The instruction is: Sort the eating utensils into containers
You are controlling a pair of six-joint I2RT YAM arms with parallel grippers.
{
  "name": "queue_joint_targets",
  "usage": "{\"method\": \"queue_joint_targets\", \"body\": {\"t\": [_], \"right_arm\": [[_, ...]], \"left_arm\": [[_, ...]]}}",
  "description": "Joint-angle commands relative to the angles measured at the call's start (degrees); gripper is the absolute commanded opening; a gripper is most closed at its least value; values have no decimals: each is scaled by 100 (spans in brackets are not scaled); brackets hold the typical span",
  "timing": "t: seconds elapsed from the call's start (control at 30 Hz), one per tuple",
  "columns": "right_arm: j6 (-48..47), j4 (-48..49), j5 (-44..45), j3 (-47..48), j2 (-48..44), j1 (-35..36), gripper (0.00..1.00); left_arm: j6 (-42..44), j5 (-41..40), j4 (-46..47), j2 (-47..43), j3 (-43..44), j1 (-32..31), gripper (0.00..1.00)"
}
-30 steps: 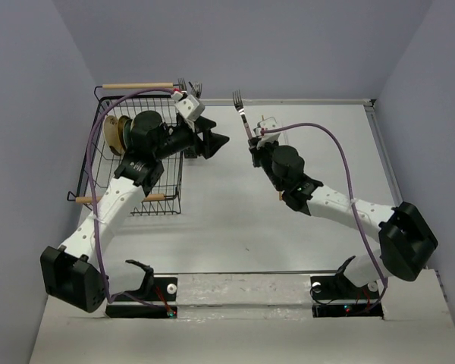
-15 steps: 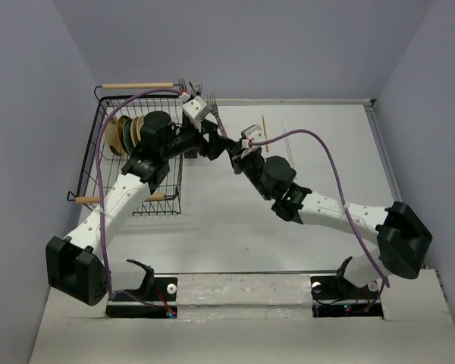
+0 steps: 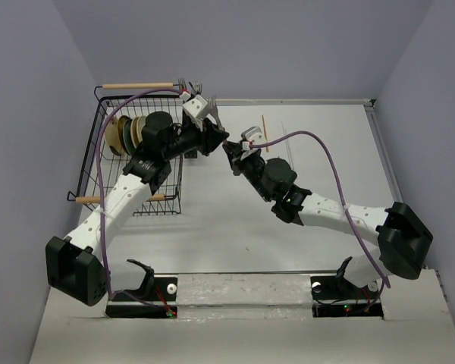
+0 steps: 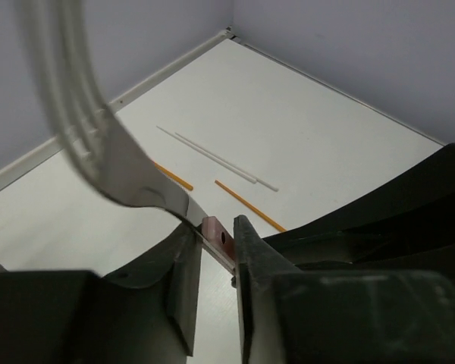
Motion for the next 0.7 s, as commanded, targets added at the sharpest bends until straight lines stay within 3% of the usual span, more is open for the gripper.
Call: {"method": "queue_joint_targets", "body": {"t": [0.0, 0.1, 0.13, 0.17, 0.3, 0.33, 0.37, 0.43, 0.47, 0.53, 0.67], "right_arm": [[21, 640, 5, -51, -240, 65, 0], [-31, 622, -13, -43, -205, 65, 0], [-49, 622, -13, -43, -188, 65, 0], [-92, 622, -4, -51, -170, 65, 0], [-356, 350, 48, 97, 49, 65, 0], [-383, 254, 127, 176, 198, 65, 11], [-444, 157, 354, 351, 277, 65, 51], [-453, -89, 671, 528, 444, 65, 74], [-453, -125, 960, 598, 576, 65, 93], [-462, -125, 1103, 608, 630, 65, 100], [-479, -46, 1165, 424, 612, 65, 100]], "left_arm": [[2, -119, 314, 4, 266, -5, 21], [37, -154, 349, -5, 248, -5, 12], [63, -162, 358, -13, 240, -5, 3], [98, -197, 384, -22, 231, -5, 0], [291, -224, 394, -5, 266, -5, 0], [370, -259, 393, 22, 370, -5, 0], [449, -425, 376, 57, 432, -5, 0], [634, -575, 341, 136, 625, 64, 0], [809, -776, 271, 284, 887, 108, 0], [924, -953, 174, 478, 1213, 344, 0], [1082, -1103, 103, 1181, 2172, 943, 0]]}}
